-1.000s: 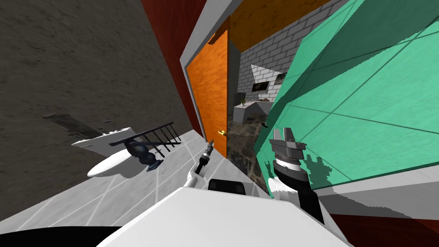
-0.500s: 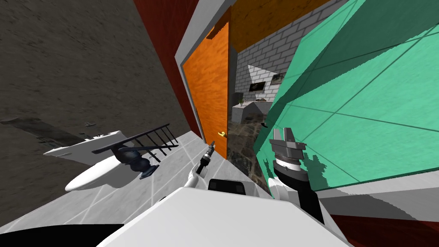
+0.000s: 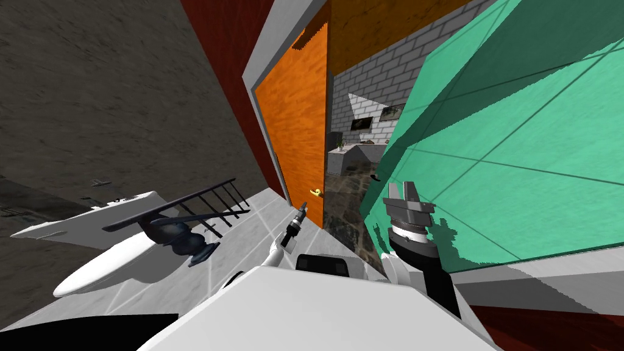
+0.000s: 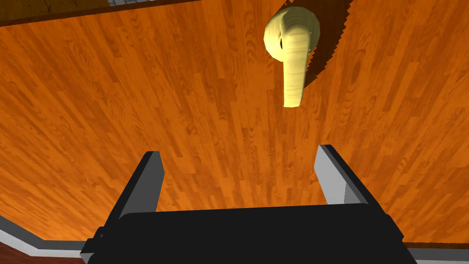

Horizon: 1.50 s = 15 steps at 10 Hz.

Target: Push the door open

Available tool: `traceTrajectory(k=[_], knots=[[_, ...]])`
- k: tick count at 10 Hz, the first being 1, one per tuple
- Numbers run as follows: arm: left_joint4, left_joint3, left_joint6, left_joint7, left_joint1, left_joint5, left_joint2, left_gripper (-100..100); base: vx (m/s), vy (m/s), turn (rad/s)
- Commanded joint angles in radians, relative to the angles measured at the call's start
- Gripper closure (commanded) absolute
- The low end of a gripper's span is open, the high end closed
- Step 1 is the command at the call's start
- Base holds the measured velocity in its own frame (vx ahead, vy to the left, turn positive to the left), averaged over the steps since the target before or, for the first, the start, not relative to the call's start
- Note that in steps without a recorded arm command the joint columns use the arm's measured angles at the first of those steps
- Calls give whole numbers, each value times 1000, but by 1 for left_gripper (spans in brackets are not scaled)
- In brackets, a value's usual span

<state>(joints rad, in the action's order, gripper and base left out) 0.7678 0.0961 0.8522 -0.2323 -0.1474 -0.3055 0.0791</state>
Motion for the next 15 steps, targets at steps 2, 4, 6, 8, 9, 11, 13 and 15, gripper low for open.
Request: traceTrajectory(k=[2,4,6,8,9,11,13,15], knots=[[-72,7,10,-24,-27,-14,-7,-100,82,123,-122],[-122,9,18,-35,-48,-20,-13,-100,111,143,-117],[-153,10,22,-42,-61,-24,-17,-100,52,56,-47],[-183,12,27,-49,-73,-29,-21,-100,32,42,-55],[-205,13,31,-54,-83,-32,-25,-100,45,68,-81],[-247,14,37,-63,-100,-37,-32,-100,63,89,-75],[-279,16,43,-70,-114,-42,-39,-100,67,93,-72],[-287,11,47,-61,-118,-36,-29,-100,55,0,-21]])
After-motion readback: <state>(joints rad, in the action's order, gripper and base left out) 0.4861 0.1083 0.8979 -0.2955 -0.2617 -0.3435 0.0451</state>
